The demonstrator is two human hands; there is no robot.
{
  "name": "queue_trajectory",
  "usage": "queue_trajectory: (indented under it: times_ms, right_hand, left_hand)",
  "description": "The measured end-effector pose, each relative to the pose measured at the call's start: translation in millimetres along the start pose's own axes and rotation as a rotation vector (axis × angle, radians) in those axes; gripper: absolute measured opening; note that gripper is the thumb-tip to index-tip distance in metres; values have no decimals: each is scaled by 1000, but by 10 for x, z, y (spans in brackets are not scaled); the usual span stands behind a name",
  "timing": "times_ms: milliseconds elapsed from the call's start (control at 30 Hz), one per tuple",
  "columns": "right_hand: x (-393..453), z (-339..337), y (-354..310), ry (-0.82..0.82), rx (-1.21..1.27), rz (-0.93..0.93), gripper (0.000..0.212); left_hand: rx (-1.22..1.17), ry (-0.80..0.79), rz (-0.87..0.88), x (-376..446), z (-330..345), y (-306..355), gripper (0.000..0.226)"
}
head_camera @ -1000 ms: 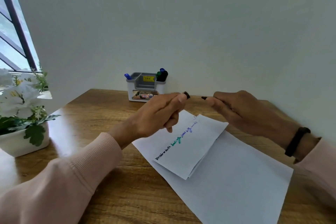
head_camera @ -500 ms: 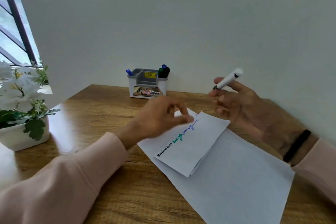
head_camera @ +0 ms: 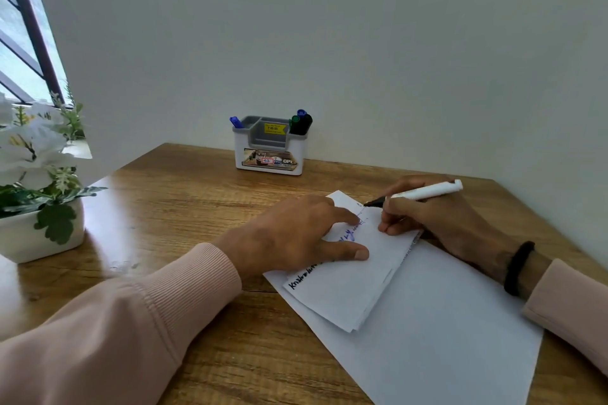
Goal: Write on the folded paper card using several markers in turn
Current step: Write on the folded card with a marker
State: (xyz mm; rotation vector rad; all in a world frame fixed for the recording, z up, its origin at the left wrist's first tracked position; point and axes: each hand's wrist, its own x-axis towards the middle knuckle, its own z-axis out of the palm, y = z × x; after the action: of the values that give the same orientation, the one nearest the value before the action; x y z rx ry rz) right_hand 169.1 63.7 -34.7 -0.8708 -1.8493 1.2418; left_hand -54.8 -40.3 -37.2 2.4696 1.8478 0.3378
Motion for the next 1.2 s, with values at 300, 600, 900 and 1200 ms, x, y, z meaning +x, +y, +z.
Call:
queue_trajectory:
  times_ms: [300,600,900,1200]
  right_hand:
    - [137,-18,139,5,-316,-129,18]
    - [140,-8,118,0,-303,-95,18]
    - [143,14,106,8,-246,-77,23]
    - [154,5,112,-7,35,-61,15]
  left_hand:
    - [-59,31,6,54,0,-47,70]
    - [-63,35,-7,39,-25,-13,68]
    - [-56,32,-13,26,-35,-13,69]
    - [-48,15,-15,28,-41,-13,68]
